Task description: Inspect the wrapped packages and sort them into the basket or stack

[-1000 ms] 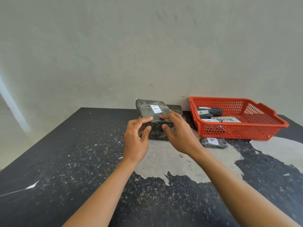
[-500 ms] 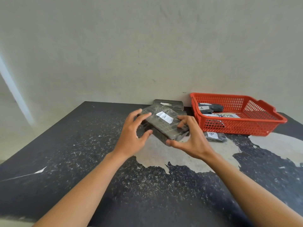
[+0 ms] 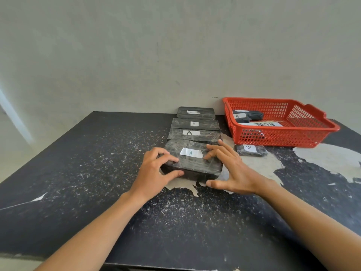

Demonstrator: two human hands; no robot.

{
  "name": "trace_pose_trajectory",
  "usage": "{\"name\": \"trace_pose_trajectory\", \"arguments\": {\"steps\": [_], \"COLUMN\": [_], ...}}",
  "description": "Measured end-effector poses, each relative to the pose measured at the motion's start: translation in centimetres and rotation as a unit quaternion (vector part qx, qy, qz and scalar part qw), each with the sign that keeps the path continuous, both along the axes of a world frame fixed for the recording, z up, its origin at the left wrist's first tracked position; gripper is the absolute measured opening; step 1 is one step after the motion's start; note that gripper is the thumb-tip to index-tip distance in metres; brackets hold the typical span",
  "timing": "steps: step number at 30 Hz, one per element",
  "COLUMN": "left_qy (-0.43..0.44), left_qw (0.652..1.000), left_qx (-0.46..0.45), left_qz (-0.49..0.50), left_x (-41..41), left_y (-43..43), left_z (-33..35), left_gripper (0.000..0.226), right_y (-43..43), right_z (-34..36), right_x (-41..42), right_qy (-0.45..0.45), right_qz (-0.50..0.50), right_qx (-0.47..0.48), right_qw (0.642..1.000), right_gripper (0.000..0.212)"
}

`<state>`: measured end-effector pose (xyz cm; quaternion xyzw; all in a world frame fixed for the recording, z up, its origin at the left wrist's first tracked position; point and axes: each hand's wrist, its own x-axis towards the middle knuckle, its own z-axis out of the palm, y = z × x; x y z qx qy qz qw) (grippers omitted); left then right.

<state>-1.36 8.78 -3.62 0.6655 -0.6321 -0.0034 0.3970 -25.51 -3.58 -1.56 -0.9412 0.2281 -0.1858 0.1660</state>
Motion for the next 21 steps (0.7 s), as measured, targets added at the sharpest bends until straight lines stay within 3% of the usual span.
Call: {"name": "trace_pose_trajectory", "arguments": {"steps": [3,7,14,21], "left_qy": [-0.018,-0.033,-0.001,0.012], "left_qw": [1.0,0.999,0.999,0.999], "left_qx": [0.0,0.009,-0.019,-0.032], "left_qz": [0.0,-0.025,-0.032,-0.028], "left_x": [-0.9,-1.6,-0.8,0.9], "left_y": [-0.9,-2.0,-3.5,-5.8], "left_z": [0.1,0.3,0.8,4.1], "left_gripper": [0.039,0.038,0.039,0.022], "right_y": [1.2,1.1,-1.2,-1.0], "right_z": [0.4,-0.4,-0.3,0.7], "right_x": [0.8,2.1,2.3,2.1], "right_qy": [0.029,0.048,0.038,-0.012], "right_qz": [-0.039,-0.075,-0.074,-0.086], "right_qx": [-0.076,-0.132,-0.131,-0.073], "right_qw": [0.996,0.987,0.988,0.994], "right_gripper": [0.069,0.052,0.045,0.059]}}
